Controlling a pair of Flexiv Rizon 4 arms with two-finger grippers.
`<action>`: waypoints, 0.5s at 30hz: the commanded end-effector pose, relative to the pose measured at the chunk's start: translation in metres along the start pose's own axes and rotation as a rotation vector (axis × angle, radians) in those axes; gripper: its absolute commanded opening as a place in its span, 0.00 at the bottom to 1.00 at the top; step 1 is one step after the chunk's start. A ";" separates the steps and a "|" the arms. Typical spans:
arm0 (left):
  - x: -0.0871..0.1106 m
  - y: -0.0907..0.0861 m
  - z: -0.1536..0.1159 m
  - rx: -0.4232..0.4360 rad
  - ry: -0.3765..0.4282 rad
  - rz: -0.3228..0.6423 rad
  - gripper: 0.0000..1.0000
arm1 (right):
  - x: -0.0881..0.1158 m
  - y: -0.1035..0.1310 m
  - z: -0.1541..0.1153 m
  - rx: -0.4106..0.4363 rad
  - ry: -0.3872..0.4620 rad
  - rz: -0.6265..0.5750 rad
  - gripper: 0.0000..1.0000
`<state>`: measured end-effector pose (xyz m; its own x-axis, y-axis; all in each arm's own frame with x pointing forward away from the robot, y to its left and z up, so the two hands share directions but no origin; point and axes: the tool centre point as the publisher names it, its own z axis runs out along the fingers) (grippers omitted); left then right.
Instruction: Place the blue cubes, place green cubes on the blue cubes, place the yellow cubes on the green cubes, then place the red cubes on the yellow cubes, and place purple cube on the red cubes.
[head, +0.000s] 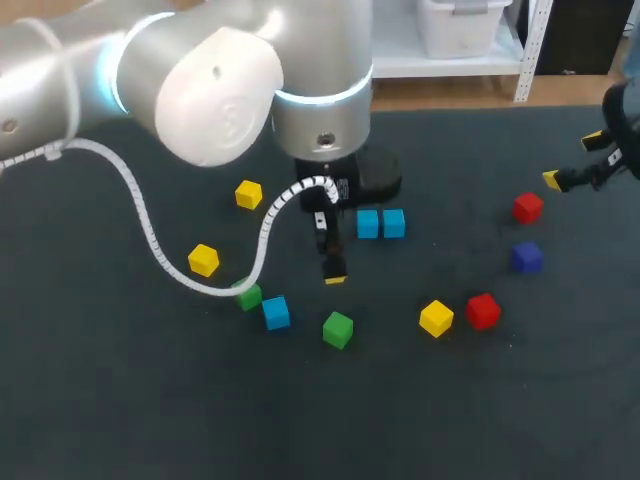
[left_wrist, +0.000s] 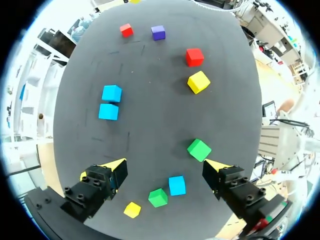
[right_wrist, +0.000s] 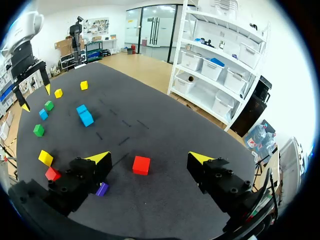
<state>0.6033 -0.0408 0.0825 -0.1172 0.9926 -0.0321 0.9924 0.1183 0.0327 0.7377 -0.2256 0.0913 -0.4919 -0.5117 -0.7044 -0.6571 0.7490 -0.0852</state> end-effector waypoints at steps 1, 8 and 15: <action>0.003 -0.002 0.000 -0.014 -0.005 0.001 1.00 | 0.000 0.000 0.001 0.004 0.001 0.000 1.00; -0.003 -0.004 0.008 0.057 0.033 -0.048 1.00 | 0.000 0.000 0.001 0.004 0.001 0.000 1.00; 0.022 -0.017 0.015 0.051 0.095 -0.128 1.00 | 0.000 0.000 0.001 0.004 0.001 0.000 1.00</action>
<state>0.5870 -0.0247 0.0673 -0.2245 0.9727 0.0580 0.9737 0.2263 -0.0269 0.7377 -0.2255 0.0913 -0.4919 -0.5117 -0.7044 -0.6572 0.7489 -0.0852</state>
